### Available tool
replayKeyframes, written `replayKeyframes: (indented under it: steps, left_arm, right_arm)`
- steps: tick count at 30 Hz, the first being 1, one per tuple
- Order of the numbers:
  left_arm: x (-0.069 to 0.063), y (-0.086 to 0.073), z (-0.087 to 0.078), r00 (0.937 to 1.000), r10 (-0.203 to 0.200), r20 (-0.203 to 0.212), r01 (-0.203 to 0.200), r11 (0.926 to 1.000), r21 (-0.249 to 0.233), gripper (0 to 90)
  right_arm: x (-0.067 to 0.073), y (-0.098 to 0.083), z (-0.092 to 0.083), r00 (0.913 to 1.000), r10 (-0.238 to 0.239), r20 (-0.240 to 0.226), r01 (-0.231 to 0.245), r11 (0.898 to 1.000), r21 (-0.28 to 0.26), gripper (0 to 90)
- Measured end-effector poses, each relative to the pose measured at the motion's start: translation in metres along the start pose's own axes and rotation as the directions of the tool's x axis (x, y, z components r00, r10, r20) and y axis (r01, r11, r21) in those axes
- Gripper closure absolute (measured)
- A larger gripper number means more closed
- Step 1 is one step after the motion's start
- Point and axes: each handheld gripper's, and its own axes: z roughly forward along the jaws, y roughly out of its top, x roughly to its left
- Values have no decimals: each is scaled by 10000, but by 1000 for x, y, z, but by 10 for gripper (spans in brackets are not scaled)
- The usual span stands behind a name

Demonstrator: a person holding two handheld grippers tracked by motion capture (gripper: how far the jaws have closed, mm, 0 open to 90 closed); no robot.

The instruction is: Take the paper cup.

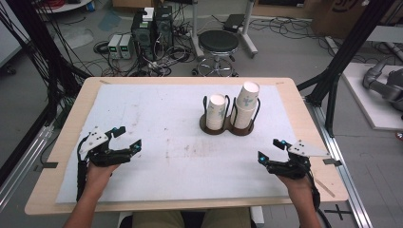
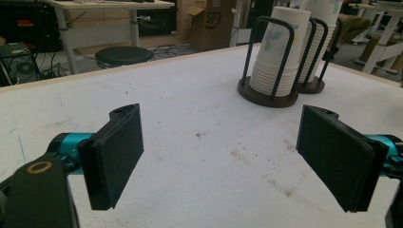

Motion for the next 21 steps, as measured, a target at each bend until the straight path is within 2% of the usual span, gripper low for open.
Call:
replayKeyframes:
  steps: [9, 14, 21]
  left_arm:
    - [2, -1, 1, 9999, -138, -15, 138, 9999, -26, 159]
    - [1, -1, 2, 10000, 33, 87, -33, 10000, 49, 159]
    - [-6, 0, -1, 9995, 177, 280, -178, 9998, 28, 159]
  right_arm:
    - [0, 0, -1, 9998, 121, -130, -122, 9999, -100, 200]
    - [2, 2, 5, 9995, 56, -314, -57, 10000, -34, 200]
    - [11, 13, 9, 9980, -5, -630, -10, 9997, -228, 199]
